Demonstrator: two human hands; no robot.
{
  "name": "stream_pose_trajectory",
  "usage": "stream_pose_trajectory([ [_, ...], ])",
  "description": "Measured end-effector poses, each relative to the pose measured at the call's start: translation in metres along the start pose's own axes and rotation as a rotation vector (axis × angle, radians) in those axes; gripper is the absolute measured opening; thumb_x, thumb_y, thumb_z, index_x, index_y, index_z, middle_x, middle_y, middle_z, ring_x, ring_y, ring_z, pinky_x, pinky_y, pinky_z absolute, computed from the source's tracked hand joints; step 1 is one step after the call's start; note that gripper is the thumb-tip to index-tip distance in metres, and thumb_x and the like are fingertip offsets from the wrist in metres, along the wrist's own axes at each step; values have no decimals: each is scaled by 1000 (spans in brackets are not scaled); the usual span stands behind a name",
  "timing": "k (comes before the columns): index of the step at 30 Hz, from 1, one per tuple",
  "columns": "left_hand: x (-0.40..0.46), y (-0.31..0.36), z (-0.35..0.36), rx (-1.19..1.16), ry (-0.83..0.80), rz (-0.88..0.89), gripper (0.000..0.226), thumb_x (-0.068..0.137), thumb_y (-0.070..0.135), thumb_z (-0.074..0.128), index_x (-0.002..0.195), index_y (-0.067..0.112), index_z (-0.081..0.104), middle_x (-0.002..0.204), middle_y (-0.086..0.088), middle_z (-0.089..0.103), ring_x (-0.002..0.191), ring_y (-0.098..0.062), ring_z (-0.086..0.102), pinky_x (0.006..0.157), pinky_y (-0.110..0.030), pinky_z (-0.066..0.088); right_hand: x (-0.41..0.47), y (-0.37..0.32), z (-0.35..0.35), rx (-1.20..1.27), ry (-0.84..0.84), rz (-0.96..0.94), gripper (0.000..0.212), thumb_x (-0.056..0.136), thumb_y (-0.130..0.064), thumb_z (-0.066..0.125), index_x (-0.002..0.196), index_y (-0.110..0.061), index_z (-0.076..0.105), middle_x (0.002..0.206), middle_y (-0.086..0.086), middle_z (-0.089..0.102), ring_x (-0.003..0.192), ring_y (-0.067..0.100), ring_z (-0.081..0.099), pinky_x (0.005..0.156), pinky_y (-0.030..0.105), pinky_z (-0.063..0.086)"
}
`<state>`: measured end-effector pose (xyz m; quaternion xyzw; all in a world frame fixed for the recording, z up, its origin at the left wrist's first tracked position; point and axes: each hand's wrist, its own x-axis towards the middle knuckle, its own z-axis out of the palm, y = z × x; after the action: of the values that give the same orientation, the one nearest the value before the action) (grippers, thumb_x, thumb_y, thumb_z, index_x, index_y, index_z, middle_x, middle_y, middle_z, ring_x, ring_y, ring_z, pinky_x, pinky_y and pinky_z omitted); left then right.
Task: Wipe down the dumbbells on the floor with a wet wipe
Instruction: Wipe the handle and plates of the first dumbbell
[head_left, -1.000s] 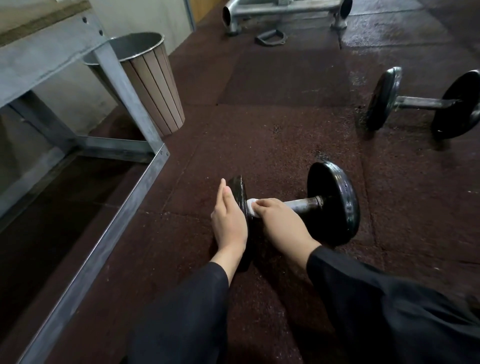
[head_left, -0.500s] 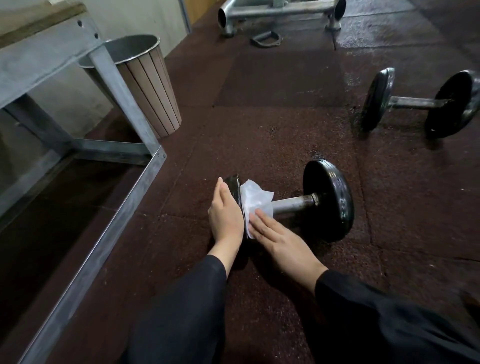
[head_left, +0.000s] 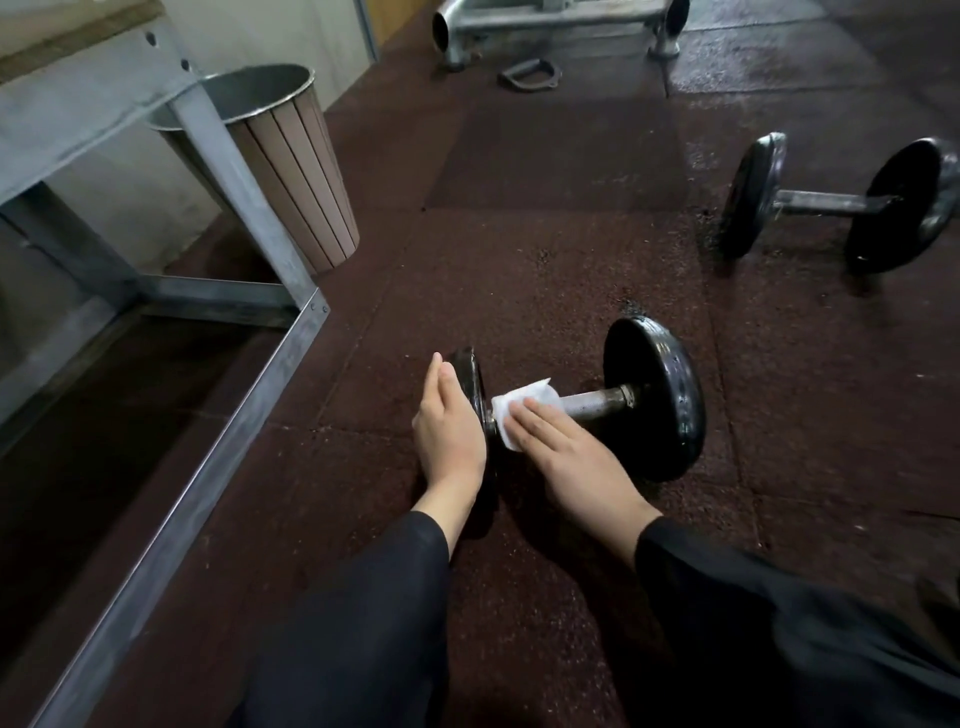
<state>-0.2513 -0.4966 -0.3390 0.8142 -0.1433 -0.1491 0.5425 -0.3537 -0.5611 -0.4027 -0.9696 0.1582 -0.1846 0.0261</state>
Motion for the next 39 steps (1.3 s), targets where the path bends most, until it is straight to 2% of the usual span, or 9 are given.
stream_pose_trajectory([
  [3,-4,1,-2,26,-19,12,49,99,39,35,144,19,37,146,-1,44,136,-17,37,98,-15,23,17,9,-16,-5,-24,87,36,80,-14,38,91,-6,71,90,9,71,86,29,68,89,36,47],
  [7,-9,0,-3,33,-19,15,51,94,43,45,140,22,41,142,-1,49,133,-17,41,96,-16,25,34,27,-34,-34,-252,321,27,97,-20,39,109,-13,62,109,6,61,109,24,53,93,30,35],
  [10,-10,-1,-3,42,-9,20,48,94,40,46,138,19,44,138,-2,53,130,-18,44,87,-10,25,39,12,-30,97,-274,242,29,95,-14,41,116,-14,60,113,6,59,110,23,51,94,29,37],
  [24,-7,2,-3,43,-17,16,50,95,43,44,139,20,43,142,1,49,133,-16,41,97,-17,27,-8,-1,-12,139,-26,215,47,73,-6,38,110,-1,67,115,14,67,108,31,64,92,31,49],
  [29,-8,1,-3,39,-19,27,50,95,43,43,140,20,42,143,2,48,133,-15,41,100,-19,28,-34,12,-6,65,22,157,46,80,-7,37,116,1,63,124,14,62,119,30,53,110,26,19],
  [31,-7,0,-3,40,-10,32,50,95,42,43,139,19,43,143,1,48,133,-15,41,98,-16,27,-28,6,-3,72,-12,86,47,79,-8,37,116,-3,65,125,11,62,121,28,53,105,22,31],
  [33,-8,-1,-3,37,-7,37,49,95,41,43,139,18,43,142,0,49,133,-15,41,97,-14,26,-24,0,2,52,-30,17,47,79,-9,37,118,-6,63,127,7,61,137,23,32,103,27,37],
  [35,-9,-1,-3,35,-11,37,49,95,41,43,139,18,43,142,0,49,133,-16,41,99,-16,26,-27,4,7,59,-13,27,47,80,-7,37,124,-3,56,131,9,56,145,18,4,111,31,22],
  [39,-9,-2,-3,34,-4,37,48,96,40,42,139,19,43,141,-1,50,132,-17,43,101,-19,28,-43,10,6,129,75,207,49,82,-4,36,130,-4,40,138,7,43,144,10,-2,116,27,3],
])
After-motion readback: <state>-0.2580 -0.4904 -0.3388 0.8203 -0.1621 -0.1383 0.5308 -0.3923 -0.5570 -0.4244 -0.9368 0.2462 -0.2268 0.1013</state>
